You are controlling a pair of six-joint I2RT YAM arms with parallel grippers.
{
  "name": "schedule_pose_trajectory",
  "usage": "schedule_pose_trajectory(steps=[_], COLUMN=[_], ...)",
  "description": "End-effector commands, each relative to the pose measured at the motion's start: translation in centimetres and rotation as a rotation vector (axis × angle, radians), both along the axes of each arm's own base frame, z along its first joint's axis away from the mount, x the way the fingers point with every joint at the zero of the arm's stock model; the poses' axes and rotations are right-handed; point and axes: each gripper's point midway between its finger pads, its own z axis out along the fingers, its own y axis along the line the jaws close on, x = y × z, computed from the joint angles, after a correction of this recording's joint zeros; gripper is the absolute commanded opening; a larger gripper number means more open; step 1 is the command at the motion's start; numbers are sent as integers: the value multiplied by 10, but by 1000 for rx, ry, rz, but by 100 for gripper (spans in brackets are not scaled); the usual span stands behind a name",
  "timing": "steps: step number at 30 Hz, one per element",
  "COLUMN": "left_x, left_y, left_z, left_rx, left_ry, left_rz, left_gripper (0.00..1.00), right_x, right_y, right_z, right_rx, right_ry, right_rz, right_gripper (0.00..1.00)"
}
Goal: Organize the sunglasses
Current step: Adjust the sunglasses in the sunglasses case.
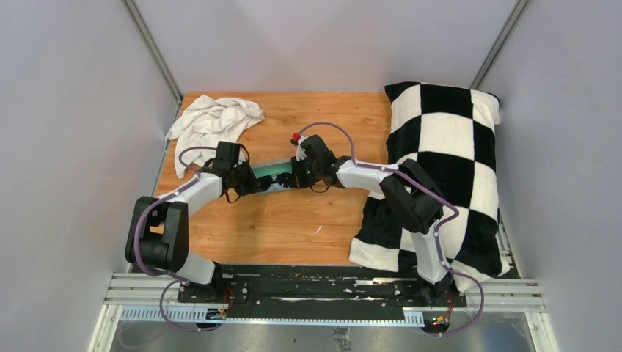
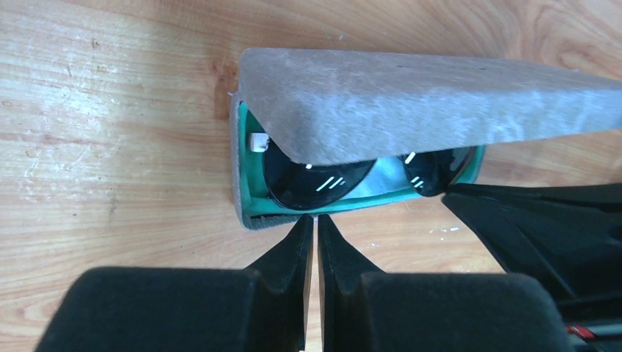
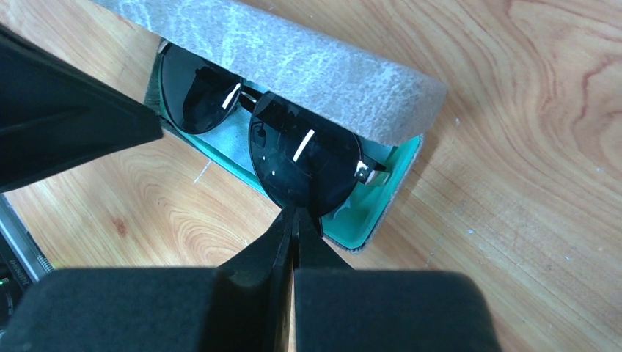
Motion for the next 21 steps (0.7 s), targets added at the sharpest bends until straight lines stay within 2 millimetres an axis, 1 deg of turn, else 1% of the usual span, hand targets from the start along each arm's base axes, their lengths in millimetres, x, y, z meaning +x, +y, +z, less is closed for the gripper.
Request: schedule_pose_trajectory(steps=[1, 4, 9, 18, 21], left_x=[7, 7, 3, -4, -6], left_y=[-5, -5, -5, -4, -3], left_z=[30, 39, 47, 56, 58], left_rx=[-17, -20, -25, -25, -26], left_ry=[-69, -85, -99, -117, -122], left_rz=[-15, -20, -25, -26, -25], left_gripper=[11, 13, 13, 13, 13], right_x=[-2, 0, 5, 2, 3], right_y=[-4, -6, -9, -11, -14], right_z=[-11, -11, -16, -3, -7], right_rx=[-61, -66, -96, -79, -95], right_ry=[5, 1, -15, -33, -40], right_rz=[5, -3, -6, -2, -10], right_gripper=[0, 0, 0, 0, 0])
